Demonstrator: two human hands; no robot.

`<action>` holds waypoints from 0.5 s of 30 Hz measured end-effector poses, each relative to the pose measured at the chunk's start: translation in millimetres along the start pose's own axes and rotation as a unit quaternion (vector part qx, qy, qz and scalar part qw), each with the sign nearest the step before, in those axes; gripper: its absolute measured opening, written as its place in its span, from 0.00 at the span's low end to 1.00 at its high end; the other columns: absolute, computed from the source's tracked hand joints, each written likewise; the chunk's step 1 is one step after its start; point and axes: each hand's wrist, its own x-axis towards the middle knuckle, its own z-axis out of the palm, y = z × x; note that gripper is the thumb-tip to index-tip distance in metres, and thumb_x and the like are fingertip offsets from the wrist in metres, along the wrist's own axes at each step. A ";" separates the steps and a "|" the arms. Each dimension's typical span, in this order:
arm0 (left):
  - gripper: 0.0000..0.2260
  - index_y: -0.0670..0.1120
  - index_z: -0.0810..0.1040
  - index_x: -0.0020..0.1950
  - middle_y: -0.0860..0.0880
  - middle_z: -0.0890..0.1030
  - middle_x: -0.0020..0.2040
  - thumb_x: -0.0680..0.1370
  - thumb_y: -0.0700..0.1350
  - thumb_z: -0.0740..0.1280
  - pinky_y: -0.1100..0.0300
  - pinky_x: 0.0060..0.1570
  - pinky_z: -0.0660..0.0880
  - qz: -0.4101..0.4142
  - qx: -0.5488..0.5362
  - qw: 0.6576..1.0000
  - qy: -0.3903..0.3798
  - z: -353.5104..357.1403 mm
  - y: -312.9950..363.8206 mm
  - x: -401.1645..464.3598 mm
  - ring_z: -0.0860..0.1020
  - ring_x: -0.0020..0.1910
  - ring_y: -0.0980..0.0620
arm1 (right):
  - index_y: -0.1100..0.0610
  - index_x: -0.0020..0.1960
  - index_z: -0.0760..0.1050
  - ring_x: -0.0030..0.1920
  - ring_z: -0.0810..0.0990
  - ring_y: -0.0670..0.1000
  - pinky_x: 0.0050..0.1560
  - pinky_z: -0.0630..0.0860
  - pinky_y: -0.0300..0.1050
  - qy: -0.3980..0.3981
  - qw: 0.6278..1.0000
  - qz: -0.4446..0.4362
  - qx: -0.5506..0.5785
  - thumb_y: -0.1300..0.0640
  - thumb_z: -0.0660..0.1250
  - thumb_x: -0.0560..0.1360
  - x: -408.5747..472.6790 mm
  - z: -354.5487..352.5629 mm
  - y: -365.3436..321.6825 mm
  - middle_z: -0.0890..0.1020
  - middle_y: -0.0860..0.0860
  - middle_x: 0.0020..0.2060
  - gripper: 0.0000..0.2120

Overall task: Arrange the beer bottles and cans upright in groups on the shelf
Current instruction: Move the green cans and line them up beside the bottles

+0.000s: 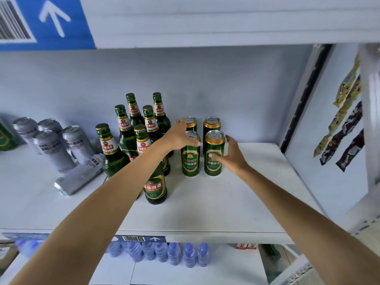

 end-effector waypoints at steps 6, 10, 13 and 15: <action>0.27 0.45 0.63 0.76 0.43 0.65 0.75 0.79 0.53 0.62 0.49 0.70 0.65 0.089 0.203 0.975 0.022 -19.9 31.1 -42.5 0.65 0.73 0.44 | 0.60 0.69 0.70 0.71 0.65 0.57 0.68 0.63 0.50 -0.034 0.955 -0.106 -0.274 0.47 0.64 0.77 -20.1 -52.3 -56.7 0.70 0.58 0.69 0.25; 0.20 0.46 0.74 0.67 0.44 0.76 0.63 0.79 0.54 0.62 0.47 0.59 0.74 0.124 0.261 0.957 0.021 -24.5 28.2 -77.9 0.75 0.61 0.44 | 0.59 0.66 0.74 0.70 0.66 0.57 0.68 0.65 0.52 -0.055 0.918 -0.161 -0.358 0.46 0.62 0.78 -35.1 -59.6 -82.5 0.72 0.58 0.68 0.23; 0.19 0.47 0.75 0.67 0.45 0.78 0.60 0.78 0.52 0.63 0.46 0.56 0.76 0.134 0.272 0.952 0.050 -30.1 18.8 -108.1 0.77 0.58 0.45 | 0.57 0.66 0.74 0.69 0.68 0.56 0.67 0.68 0.54 -0.063 0.905 -0.201 -0.370 0.44 0.63 0.76 -47.2 -51.9 -98.8 0.73 0.55 0.67 0.23; 0.18 0.46 0.75 0.67 0.44 0.77 0.62 0.79 0.51 0.63 0.46 0.58 0.75 0.134 0.277 0.949 0.065 -35.3 15.1 -126.6 0.76 0.60 0.45 | 0.57 0.65 0.74 0.67 0.70 0.56 0.64 0.70 0.53 -0.073 0.899 -0.207 -0.379 0.44 0.62 0.77 -59.0 -45.3 -108.5 0.75 0.54 0.64 0.23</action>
